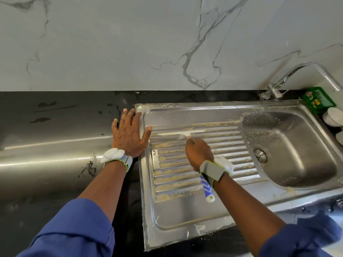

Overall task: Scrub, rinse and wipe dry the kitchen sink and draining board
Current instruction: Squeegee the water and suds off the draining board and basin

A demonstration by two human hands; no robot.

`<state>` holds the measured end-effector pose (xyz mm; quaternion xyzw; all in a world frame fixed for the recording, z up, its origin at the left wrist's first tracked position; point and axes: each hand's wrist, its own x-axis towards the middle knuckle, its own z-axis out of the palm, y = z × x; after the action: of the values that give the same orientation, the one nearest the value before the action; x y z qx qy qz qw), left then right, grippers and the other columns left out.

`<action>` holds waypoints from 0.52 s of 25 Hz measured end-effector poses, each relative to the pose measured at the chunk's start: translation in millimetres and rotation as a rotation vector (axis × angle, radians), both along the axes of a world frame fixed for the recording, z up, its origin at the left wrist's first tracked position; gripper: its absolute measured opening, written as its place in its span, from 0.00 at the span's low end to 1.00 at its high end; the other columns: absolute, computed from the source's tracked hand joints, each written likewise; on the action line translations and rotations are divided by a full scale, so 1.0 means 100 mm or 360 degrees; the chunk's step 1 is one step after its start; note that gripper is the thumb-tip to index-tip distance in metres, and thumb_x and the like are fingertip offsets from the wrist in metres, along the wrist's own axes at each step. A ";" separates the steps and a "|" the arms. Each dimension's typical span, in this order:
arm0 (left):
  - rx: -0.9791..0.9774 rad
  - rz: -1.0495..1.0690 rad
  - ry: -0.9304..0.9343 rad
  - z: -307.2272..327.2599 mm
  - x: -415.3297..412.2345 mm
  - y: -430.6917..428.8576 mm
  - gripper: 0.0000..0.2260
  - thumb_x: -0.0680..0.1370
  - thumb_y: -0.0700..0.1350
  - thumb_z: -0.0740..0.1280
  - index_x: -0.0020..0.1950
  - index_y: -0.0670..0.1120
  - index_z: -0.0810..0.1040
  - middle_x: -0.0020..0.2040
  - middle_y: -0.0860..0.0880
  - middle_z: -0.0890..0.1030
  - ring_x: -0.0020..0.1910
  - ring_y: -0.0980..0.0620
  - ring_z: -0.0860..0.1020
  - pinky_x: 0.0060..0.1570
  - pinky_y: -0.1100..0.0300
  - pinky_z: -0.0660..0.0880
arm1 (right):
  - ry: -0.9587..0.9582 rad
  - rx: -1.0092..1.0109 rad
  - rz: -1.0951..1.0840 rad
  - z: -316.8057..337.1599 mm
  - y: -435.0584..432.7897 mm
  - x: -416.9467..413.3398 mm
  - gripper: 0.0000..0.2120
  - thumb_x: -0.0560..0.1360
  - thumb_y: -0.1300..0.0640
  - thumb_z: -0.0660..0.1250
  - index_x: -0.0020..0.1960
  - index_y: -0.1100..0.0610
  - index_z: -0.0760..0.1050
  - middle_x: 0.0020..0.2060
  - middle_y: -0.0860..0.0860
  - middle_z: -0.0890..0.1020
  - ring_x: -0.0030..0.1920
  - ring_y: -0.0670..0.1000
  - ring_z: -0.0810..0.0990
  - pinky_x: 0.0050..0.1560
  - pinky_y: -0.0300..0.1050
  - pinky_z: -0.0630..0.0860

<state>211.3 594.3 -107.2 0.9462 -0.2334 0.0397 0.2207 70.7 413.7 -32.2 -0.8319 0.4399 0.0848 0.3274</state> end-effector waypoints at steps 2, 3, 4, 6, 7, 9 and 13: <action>0.0014 -0.0004 -0.0008 -0.02 0.04 -0.03 0.34 0.81 0.68 0.50 0.79 0.49 0.66 0.81 0.45 0.64 0.83 0.44 0.55 0.77 0.35 0.54 | -0.0032 -0.0045 -0.0126 0.00 -0.28 0.23 0.31 0.81 0.38 0.50 0.59 0.62 0.78 0.52 0.62 0.84 0.47 0.64 0.84 0.51 0.59 0.81; 0.0020 -0.0007 -0.0014 -0.02 0.03 -0.03 0.34 0.81 0.68 0.50 0.79 0.49 0.66 0.81 0.45 0.64 0.82 0.44 0.55 0.77 0.35 0.55 | -0.0008 -0.0069 -0.0127 0.00 -0.40 0.33 0.31 0.81 0.39 0.50 0.60 0.63 0.78 0.54 0.62 0.83 0.49 0.64 0.83 0.53 0.59 0.81; 0.0027 -0.0009 -0.0023 -0.02 0.02 -0.02 0.34 0.81 0.69 0.50 0.79 0.49 0.66 0.81 0.45 0.64 0.82 0.44 0.55 0.77 0.35 0.55 | 0.0037 -0.0089 -0.0125 -0.01 -0.48 0.39 0.30 0.82 0.40 0.51 0.61 0.64 0.78 0.56 0.63 0.83 0.52 0.65 0.83 0.56 0.58 0.80; 0.0038 -0.0024 -0.0033 -0.04 0.03 -0.03 0.34 0.81 0.69 0.50 0.78 0.48 0.66 0.80 0.45 0.64 0.82 0.44 0.55 0.77 0.34 0.54 | 0.0109 -0.0159 -0.0079 -0.06 -0.55 0.42 0.28 0.84 0.44 0.51 0.63 0.66 0.77 0.59 0.64 0.81 0.59 0.65 0.80 0.60 0.54 0.76; 0.0036 -0.0031 -0.0034 -0.04 0.04 -0.04 0.34 0.81 0.68 0.51 0.78 0.48 0.66 0.80 0.45 0.64 0.82 0.44 0.55 0.77 0.34 0.54 | 0.0125 -0.0166 -0.0063 -0.11 -0.55 0.38 0.28 0.85 0.44 0.51 0.63 0.67 0.76 0.60 0.65 0.80 0.60 0.65 0.79 0.60 0.53 0.75; 0.0034 -0.0027 -0.0034 -0.04 0.04 -0.01 0.33 0.81 0.68 0.50 0.78 0.48 0.66 0.81 0.45 0.64 0.83 0.44 0.55 0.78 0.34 0.53 | 0.0146 -0.0137 -0.0057 -0.17 -0.49 0.21 0.29 0.85 0.43 0.50 0.62 0.67 0.76 0.59 0.65 0.81 0.58 0.66 0.80 0.59 0.55 0.76; 0.0046 -0.0096 -0.0045 0.00 0.03 -0.02 0.32 0.82 0.67 0.49 0.78 0.48 0.66 0.81 0.45 0.64 0.83 0.43 0.54 0.78 0.35 0.53 | 0.0201 -0.0145 -0.0045 -0.10 -0.34 -0.24 0.30 0.85 0.42 0.49 0.62 0.67 0.76 0.56 0.65 0.81 0.55 0.65 0.80 0.49 0.50 0.73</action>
<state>214.1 592.6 -106.8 0.9411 -0.2655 0.0429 0.2047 46.9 379.7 -41.8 -0.8326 0.4749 0.1122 0.2621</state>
